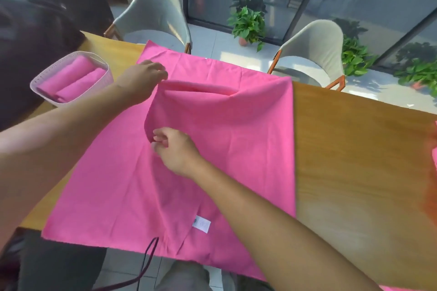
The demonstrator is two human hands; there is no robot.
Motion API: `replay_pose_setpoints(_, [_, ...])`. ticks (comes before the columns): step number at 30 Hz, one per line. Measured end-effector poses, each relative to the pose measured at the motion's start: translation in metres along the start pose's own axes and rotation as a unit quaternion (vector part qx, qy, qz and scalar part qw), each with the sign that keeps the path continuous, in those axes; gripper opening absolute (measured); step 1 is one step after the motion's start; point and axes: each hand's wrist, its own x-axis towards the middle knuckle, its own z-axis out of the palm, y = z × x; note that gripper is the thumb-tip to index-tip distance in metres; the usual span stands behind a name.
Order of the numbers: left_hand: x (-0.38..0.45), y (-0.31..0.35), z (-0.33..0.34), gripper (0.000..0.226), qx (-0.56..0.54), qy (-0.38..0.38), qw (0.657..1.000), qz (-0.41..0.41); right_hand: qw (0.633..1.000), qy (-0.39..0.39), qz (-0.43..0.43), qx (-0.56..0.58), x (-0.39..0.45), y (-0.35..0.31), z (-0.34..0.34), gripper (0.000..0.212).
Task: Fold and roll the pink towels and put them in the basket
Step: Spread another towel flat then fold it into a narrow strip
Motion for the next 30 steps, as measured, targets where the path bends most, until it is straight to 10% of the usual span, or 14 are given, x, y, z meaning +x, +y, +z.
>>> replay_pose_setpoints(15, [-0.053,0.079,0.077,0.02,-0.148,-0.057,0.939,-0.304,0.966,-0.053,-0.033,-0.252,0.069,0.122,-0.135,0.024])
replay_pose_setpoints(30, [-0.001,-0.008,0.18,0.042,-0.255,-0.053,0.849,-0.459,0.93,0.106,0.1,-0.337,0.271,0.167,-0.227,0.031])
